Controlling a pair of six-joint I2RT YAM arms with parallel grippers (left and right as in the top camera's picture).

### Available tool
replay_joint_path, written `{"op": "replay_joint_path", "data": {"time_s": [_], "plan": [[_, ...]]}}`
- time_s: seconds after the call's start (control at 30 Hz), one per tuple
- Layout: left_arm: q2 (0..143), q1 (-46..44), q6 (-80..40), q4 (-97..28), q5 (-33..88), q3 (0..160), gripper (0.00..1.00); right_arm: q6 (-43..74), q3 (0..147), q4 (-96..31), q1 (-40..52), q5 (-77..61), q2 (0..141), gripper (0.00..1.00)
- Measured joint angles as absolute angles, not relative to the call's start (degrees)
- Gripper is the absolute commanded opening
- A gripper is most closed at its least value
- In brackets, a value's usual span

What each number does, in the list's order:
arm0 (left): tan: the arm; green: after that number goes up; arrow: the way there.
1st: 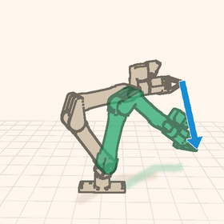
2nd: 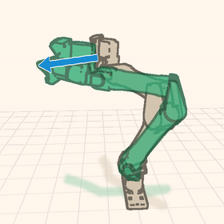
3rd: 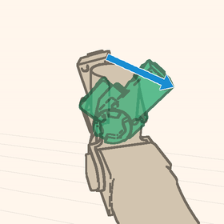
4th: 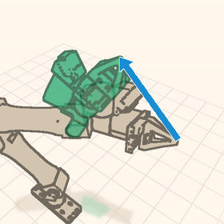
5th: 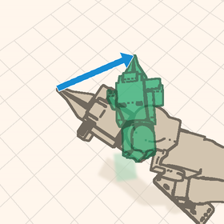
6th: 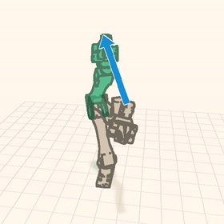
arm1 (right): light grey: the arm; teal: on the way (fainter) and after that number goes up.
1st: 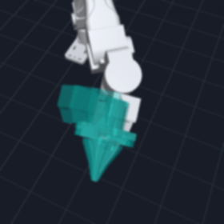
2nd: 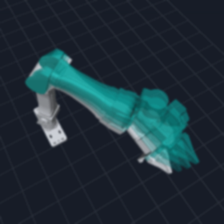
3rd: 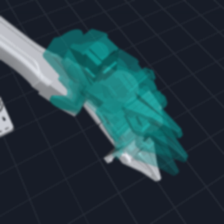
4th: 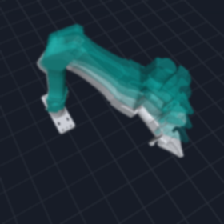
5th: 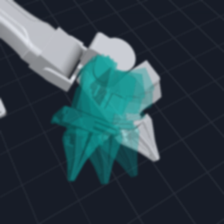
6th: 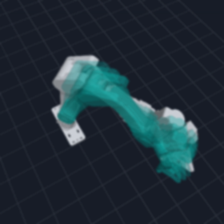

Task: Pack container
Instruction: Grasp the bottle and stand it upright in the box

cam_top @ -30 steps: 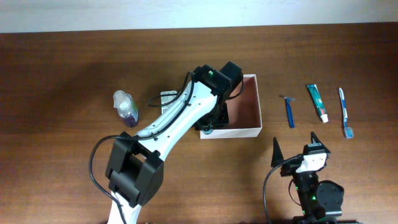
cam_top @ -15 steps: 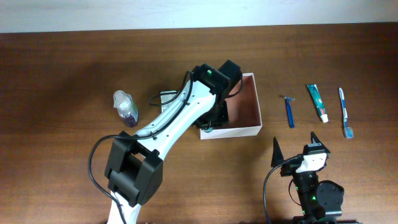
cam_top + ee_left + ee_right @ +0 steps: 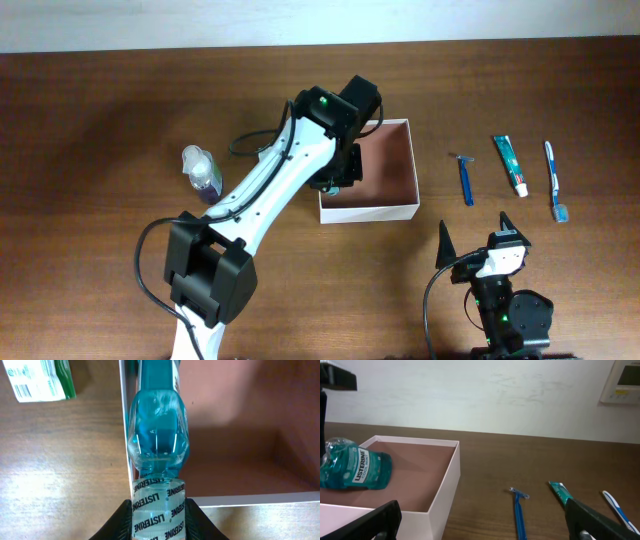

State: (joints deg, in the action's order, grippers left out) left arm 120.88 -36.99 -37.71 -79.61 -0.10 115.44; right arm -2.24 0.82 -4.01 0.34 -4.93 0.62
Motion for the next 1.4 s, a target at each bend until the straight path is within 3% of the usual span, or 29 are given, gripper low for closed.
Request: {"op": "replay_joint_path", "data": {"time_s": [1.4], "plan": [[121.4,-33.3,-29.2,-65.4,-10.2,121.0,0.12,-2.2,0.8,-4.0,0.3,-4.9,0.6,0.99]]}}
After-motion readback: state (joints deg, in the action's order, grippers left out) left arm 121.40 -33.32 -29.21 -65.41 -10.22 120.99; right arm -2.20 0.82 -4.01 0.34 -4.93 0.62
